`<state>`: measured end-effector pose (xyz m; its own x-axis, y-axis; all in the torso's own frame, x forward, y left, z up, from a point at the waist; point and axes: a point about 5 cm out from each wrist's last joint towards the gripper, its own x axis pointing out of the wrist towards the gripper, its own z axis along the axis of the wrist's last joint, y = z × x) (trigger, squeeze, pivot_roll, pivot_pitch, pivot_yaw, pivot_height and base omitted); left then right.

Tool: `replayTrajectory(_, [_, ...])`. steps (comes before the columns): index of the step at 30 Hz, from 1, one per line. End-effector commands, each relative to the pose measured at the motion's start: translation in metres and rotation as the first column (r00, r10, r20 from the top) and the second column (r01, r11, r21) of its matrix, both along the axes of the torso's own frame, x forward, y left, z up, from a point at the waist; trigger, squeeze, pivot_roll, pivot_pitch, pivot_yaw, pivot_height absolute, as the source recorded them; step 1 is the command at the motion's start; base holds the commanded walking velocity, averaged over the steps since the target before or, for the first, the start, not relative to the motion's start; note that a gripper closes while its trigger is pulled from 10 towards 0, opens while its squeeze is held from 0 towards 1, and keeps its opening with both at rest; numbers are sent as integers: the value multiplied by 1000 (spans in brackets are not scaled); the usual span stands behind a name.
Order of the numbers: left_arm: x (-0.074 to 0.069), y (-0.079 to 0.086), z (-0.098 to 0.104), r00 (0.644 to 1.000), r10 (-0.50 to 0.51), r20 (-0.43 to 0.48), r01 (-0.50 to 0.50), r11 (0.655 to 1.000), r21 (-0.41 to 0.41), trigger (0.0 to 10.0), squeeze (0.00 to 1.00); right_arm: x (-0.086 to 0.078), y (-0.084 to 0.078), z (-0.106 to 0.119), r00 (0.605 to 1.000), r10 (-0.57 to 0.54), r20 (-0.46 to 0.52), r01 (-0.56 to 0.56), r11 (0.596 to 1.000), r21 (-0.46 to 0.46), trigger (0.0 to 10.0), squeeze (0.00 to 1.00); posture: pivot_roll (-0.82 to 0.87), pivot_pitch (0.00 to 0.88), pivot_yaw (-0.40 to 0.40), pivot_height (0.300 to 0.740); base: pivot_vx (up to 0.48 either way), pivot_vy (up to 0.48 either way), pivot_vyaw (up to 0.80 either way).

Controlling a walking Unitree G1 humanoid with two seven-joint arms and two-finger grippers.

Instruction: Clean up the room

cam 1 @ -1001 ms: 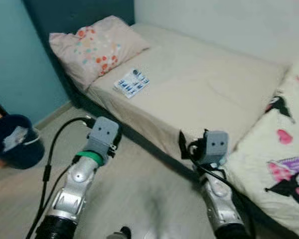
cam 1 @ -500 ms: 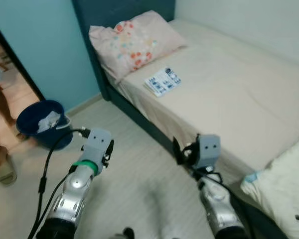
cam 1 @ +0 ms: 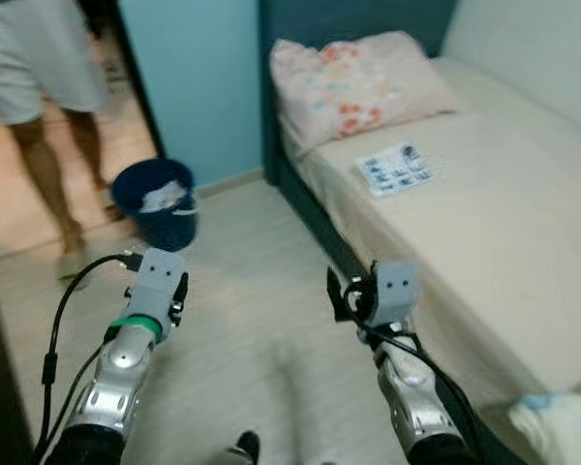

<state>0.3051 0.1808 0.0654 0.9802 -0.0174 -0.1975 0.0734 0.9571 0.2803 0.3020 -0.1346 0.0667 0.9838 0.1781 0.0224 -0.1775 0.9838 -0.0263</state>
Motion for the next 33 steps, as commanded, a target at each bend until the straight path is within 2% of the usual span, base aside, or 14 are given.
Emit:
replayTrajectory(1, [-2, 3, -4, 1000, 6, -13, -6, 1000, 3, 10000, 0, -3, -2, -5, 1000, -9, -20, 9, 1000, 2, 10000, 0, -15, 42, 59, 740, 0, 0, 769])
replayTrajectory(33, [-3, 3, -9, 1000, 5, -18, -4, 1000, 17, 10000, 0, -4, -2, -8, 1000, -4, -29, 4, 1000, 0, 10000, 0, -16, 51, 59, 740, 0, 0, 771])
